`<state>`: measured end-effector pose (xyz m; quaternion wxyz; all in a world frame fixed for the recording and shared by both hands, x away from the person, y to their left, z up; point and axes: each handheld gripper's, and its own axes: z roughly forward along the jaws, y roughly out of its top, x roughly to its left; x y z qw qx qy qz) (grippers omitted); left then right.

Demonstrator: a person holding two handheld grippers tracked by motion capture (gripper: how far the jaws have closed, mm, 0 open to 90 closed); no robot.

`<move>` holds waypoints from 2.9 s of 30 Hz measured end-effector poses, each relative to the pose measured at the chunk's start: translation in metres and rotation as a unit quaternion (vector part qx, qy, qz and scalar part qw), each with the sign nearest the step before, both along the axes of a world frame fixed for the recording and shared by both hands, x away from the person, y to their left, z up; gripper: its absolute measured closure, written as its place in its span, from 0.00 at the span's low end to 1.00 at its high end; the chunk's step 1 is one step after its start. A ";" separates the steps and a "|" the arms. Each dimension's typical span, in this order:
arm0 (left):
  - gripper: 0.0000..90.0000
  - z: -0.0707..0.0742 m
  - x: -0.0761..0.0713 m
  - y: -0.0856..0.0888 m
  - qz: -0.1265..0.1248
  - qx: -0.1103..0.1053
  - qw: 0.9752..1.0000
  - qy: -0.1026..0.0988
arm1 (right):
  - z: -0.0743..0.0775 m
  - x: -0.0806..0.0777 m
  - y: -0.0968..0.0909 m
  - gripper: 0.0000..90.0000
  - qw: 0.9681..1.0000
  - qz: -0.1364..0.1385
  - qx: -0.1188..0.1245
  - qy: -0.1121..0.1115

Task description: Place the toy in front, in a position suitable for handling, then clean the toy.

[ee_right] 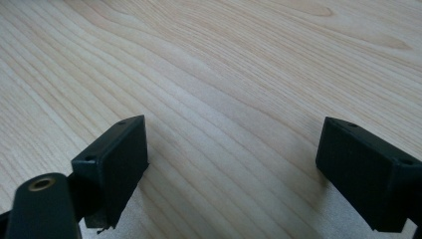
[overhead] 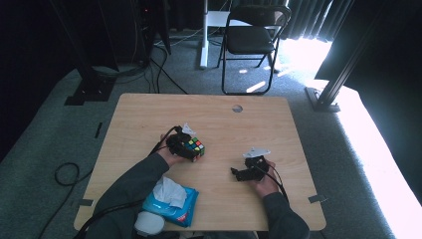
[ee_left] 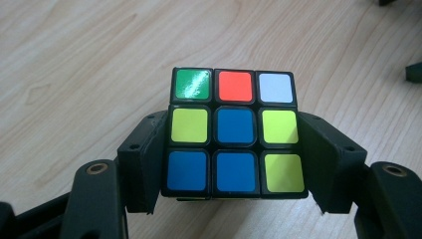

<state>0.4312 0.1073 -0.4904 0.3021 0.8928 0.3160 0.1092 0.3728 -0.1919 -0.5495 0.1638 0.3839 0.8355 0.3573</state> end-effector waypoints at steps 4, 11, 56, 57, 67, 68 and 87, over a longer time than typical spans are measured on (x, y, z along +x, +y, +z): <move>0.38 -0.002 0.000 0.000 -0.004 -0.001 1.000 -0.003 | 0.000 0.000 0.000 0.14 1.000 0.000 0.000 0.000; 0.32 0.012 0.000 0.009 0.003 -0.033 0.999 -0.009 | 0.000 0.000 0.000 0.14 1.000 0.000 0.000 0.001; 0.49 0.036 -0.043 0.092 0.059 -0.109 0.992 -0.003 | 0.000 0.000 0.000 0.14 1.000 -0.002 0.001 0.001; 0.48 0.036 -0.044 0.093 0.058 -0.106 0.993 -0.004 | 0.000 0.000 0.000 0.14 1.000 -0.001 0.001 0.000; 0.48 0.039 -0.055 0.096 0.049 -0.108 0.993 -0.019 | 0.000 0.000 0.000 0.14 1.000 -0.001 0.000 0.001; 0.48 0.039 -0.056 0.097 0.048 -0.110 0.993 -0.018 | 0.000 0.000 0.000 0.14 1.000 -0.002 0.001 0.001; 0.47 0.038 -0.079 0.109 0.057 -0.109 0.992 -0.036 | 0.000 0.000 0.000 0.14 1.000 -0.001 0.000 0.000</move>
